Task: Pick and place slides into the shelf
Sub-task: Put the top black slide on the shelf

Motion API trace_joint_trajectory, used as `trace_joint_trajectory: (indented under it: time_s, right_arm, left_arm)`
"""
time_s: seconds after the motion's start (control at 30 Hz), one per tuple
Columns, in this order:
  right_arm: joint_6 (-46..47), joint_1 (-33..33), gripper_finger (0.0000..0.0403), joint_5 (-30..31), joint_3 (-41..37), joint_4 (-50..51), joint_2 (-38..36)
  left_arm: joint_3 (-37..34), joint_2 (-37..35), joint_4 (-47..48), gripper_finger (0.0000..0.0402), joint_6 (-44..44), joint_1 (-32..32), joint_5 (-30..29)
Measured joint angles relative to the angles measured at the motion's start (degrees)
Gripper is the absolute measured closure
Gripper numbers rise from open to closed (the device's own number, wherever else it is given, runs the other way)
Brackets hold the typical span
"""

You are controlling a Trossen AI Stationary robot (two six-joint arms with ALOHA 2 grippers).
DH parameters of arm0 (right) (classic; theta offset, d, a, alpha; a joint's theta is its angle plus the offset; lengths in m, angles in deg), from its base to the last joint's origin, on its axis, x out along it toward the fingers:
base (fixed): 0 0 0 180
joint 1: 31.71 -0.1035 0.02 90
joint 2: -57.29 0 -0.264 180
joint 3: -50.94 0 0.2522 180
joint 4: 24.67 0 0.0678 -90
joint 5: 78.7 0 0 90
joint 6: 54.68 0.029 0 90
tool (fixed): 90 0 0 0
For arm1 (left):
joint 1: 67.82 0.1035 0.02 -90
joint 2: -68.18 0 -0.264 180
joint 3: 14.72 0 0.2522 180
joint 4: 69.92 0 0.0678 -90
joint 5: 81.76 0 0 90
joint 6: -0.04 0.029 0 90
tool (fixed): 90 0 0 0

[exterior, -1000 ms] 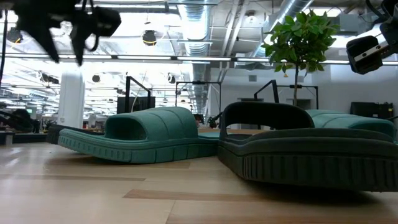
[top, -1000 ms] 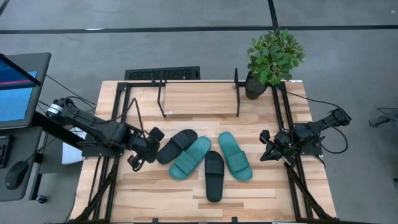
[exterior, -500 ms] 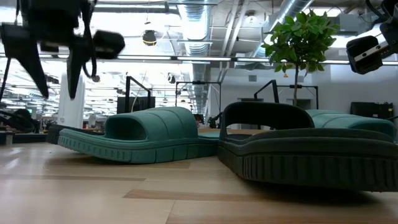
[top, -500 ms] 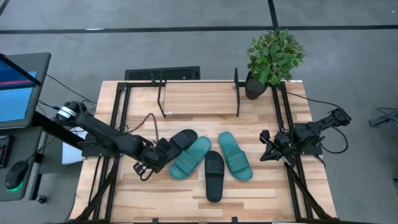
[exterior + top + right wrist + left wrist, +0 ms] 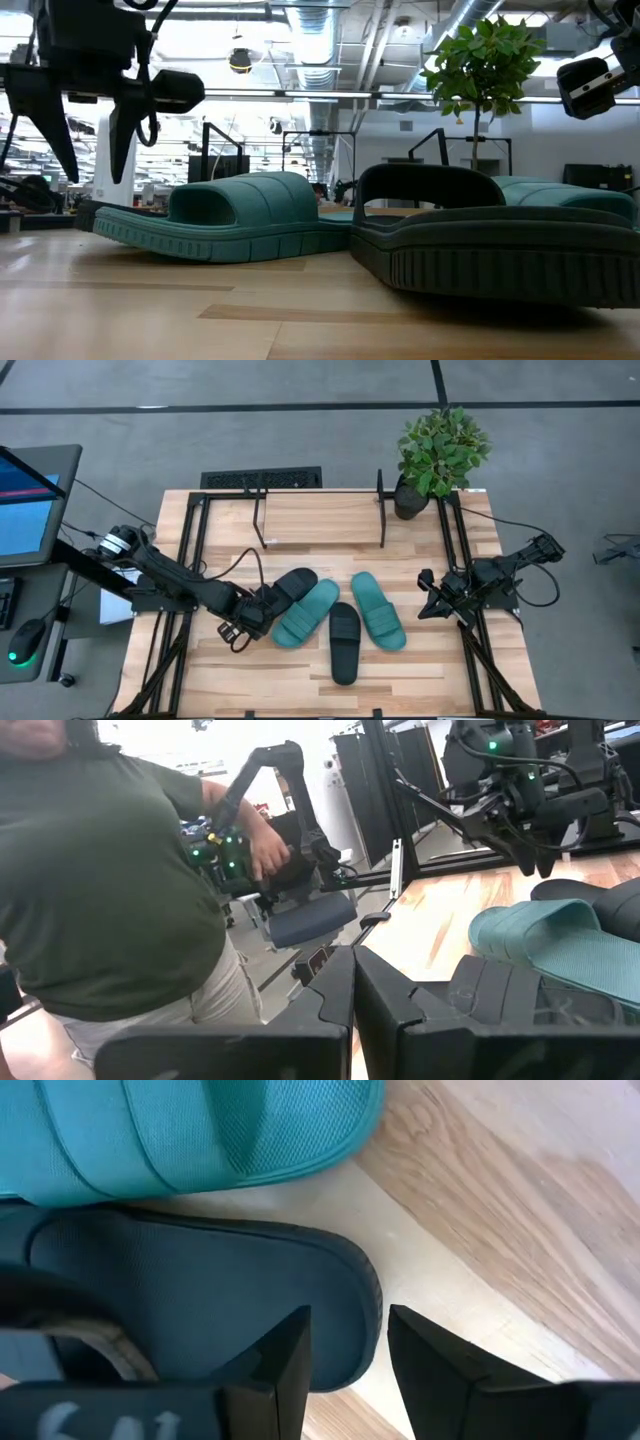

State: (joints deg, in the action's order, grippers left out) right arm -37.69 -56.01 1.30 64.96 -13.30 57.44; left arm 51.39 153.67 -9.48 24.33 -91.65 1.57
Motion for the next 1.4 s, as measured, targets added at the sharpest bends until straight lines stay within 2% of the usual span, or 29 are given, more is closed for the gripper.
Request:
trace_joint_trajectory:
  time_s: [0.27,0.77,0.97,1.4]
  right_arm:
    - [0.02,0.0,0.0401,0.0,0.01,-0.02,-0.01]
    - [0.02,0.0,0.0401,0.0,0.01,0.0,0.01]
    - [0.01,-0.02,0.0401,0.0,0.01,0.0,-0.01]
    - [0.01,0.0,0.0401,0.0,-0.01,-0.02,-0.01]
  left_arm:
    - [-4.65,0.0,-1.31,0.0278,-0.81,-0.02,1.95]
    - [-7.63,0.0,-13.08,0.0278,0.83,-0.02,-0.01]
    - [-10.48,-0.07,-13.95,0.0278,0.69,-0.02,0.17]
    - [-15.26,-0.38,-20.4,0.0278,-3.55,-0.07,-0.32]
